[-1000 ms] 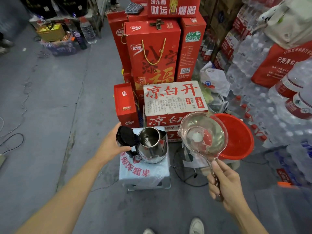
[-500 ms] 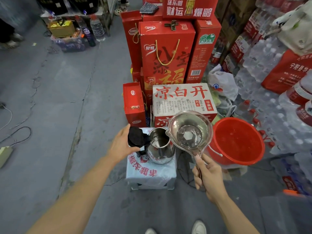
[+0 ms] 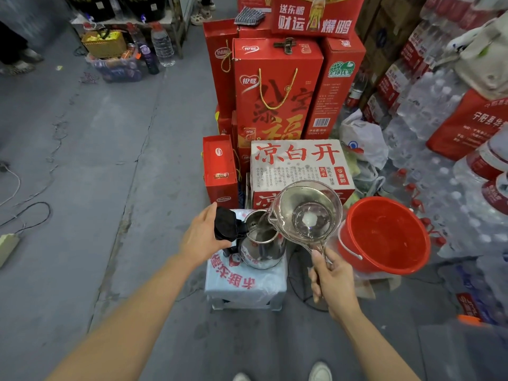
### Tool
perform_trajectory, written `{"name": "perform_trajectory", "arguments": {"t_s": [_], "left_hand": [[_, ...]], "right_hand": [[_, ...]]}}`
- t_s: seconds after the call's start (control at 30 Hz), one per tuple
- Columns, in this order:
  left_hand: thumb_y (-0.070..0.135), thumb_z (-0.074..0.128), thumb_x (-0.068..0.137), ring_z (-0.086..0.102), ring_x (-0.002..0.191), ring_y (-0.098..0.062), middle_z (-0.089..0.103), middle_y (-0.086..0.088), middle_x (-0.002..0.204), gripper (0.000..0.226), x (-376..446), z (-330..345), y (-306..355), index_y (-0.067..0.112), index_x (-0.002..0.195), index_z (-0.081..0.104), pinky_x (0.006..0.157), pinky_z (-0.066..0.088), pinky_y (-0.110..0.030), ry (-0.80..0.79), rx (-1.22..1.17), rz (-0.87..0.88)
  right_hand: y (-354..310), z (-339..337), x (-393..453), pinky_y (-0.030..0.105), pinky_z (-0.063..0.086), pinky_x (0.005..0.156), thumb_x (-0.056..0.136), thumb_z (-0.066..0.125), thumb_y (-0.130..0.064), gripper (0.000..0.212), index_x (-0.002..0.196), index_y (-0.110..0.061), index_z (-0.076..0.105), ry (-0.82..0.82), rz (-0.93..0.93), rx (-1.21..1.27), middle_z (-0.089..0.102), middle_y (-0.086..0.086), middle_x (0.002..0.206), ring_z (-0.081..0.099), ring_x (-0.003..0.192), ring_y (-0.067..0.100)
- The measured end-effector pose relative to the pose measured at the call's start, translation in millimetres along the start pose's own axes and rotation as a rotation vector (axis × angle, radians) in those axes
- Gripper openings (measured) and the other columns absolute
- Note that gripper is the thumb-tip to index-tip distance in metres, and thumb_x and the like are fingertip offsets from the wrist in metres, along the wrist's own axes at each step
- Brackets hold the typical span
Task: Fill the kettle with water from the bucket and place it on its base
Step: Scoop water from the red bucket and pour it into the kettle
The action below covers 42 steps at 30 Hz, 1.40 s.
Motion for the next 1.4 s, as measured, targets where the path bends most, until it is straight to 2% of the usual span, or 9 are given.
{"name": "perform_trajectory", "arguments": {"t_s": [0.17,0.53,0.87,1.03,1.13,1.3,1.4], "left_hand": [[0.036,0.086,0.068,0.034,0.143,-0.029,0.027,-0.007,0.16,0.116,2,1,0,0.015,0.156,0.014,0.112,0.039,-0.048,-0.002,0.013,-0.004],[0.04,0.085,0.068,0.036,0.142,-0.028,0.029,-0.008,0.158,0.115,1,-1,1,0.013,0.155,0.015,0.11,0.042,-0.045,0.001,0.062,-0.006],[0.039,0.085,0.07,0.04,0.139,-0.029,0.03,-0.01,0.158,0.117,0,-2,2,0.012,0.156,0.011,0.108,0.043,-0.042,0.002,0.047,0.006],[0.04,0.086,0.067,0.04,0.138,-0.029,0.031,-0.009,0.156,0.117,1,-3,3,0.012,0.155,0.015,0.107,0.044,-0.043,-0.003,0.055,0.016],[0.039,0.086,0.068,0.039,0.139,-0.03,0.031,-0.009,0.156,0.116,2,-3,3,0.011,0.155,0.015,0.106,0.044,-0.044,-0.006,0.054,0.019],[0.039,0.085,0.069,0.036,0.141,-0.029,0.028,-0.009,0.158,0.115,2,-2,3,0.012,0.156,0.014,0.109,0.042,-0.043,-0.011,0.063,0.006],[0.04,0.085,0.069,0.037,0.141,-0.029,0.029,-0.009,0.158,0.116,2,-2,3,0.012,0.155,0.013,0.109,0.043,-0.044,-0.012,0.078,0.002]], "right_hand": [[-6,-3,4,0.023,0.036,0.032,0.103,0.051,-0.018,0.014,0.091,-0.02,0.059,0.002,-0.027,-0.042,0.047,0.016,0.057,0.035,0.031,0.016],[-12,-2,11,0.026,0.036,0.034,0.102,0.052,-0.02,0.01,0.103,-0.014,0.06,0.04,-0.024,-0.093,0.047,0.007,0.054,0.036,0.031,0.015],[-12,-5,13,0.024,0.036,0.032,0.101,0.054,-0.02,0.012,0.11,-0.023,0.06,0.101,-0.021,-0.162,0.047,0.006,0.054,0.036,0.035,0.015],[-16,-5,13,0.023,0.035,0.03,0.101,0.053,-0.019,0.01,0.107,-0.017,0.061,0.119,-0.062,-0.238,0.048,0.011,0.056,0.036,0.033,0.014],[-17,-6,14,0.023,0.035,0.031,0.101,0.054,-0.02,0.01,0.098,-0.012,0.06,0.137,-0.083,-0.281,0.048,0.01,0.055,0.037,0.034,0.015],[-16,-9,14,0.028,0.039,0.034,0.101,0.054,-0.023,0.008,0.101,-0.026,0.061,0.16,-0.143,-0.335,0.048,0.007,0.05,0.04,0.037,0.018],[-12,-11,18,0.041,0.046,0.038,0.099,0.055,-0.03,0.013,0.109,-0.028,0.062,0.187,-0.174,-0.439,0.05,0.009,0.05,0.044,0.04,0.019]]}}
Point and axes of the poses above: each hand's wrist, its own x-axis towards the middle knuckle, its own z-axis out of the palm, y = z × x, the point moved 6 cm from there along x, towards the middle knuckle
